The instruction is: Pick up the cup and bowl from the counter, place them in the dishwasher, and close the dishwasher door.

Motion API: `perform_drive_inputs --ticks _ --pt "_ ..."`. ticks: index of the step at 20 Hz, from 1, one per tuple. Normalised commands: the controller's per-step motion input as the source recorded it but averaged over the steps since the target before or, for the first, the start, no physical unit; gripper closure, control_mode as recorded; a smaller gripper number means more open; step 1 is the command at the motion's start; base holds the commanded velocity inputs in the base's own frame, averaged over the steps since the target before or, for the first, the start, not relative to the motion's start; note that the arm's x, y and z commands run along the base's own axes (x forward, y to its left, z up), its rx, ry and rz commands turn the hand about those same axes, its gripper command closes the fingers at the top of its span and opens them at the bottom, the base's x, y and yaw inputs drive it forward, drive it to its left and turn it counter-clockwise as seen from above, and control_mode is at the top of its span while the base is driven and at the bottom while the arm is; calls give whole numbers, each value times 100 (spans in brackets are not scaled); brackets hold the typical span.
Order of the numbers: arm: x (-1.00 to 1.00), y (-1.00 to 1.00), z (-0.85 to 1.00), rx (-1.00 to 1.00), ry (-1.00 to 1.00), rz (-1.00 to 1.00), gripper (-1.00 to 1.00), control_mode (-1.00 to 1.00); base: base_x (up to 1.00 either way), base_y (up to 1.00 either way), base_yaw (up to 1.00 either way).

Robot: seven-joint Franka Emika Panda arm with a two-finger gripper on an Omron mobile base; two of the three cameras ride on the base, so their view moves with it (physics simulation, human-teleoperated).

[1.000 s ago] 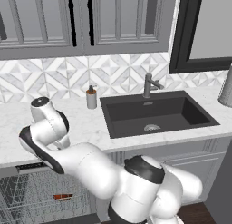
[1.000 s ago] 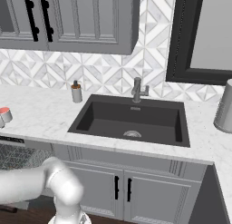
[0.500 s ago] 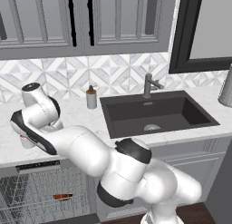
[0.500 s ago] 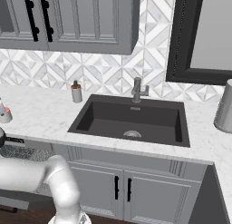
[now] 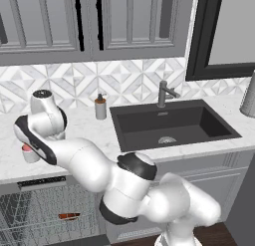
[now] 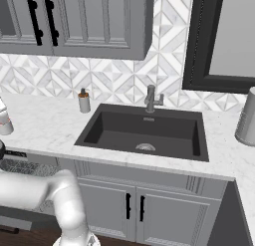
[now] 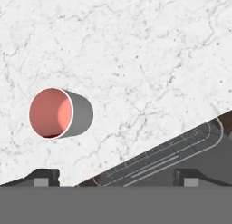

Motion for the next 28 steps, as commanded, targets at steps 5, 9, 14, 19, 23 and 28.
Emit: perform_drive_inputs --ticks 5,9,14,19,23,28 --pt "43 47 -9 -5 7 0 -100 -100 0 0 0" --pt "33 26 -2 -1 2 0 -100 -100 0 0 0" --pt "13 4 -21 0 0 4 -100 -100 0 0 0" --pt "6 0 -55 0 0 7 -100 -100 0 0 0" --pt "11 3 -46 0 0 7 -100 -100 0 0 0" --pt "22 22 -23 0 0 2 -100 -100 0 0 0"
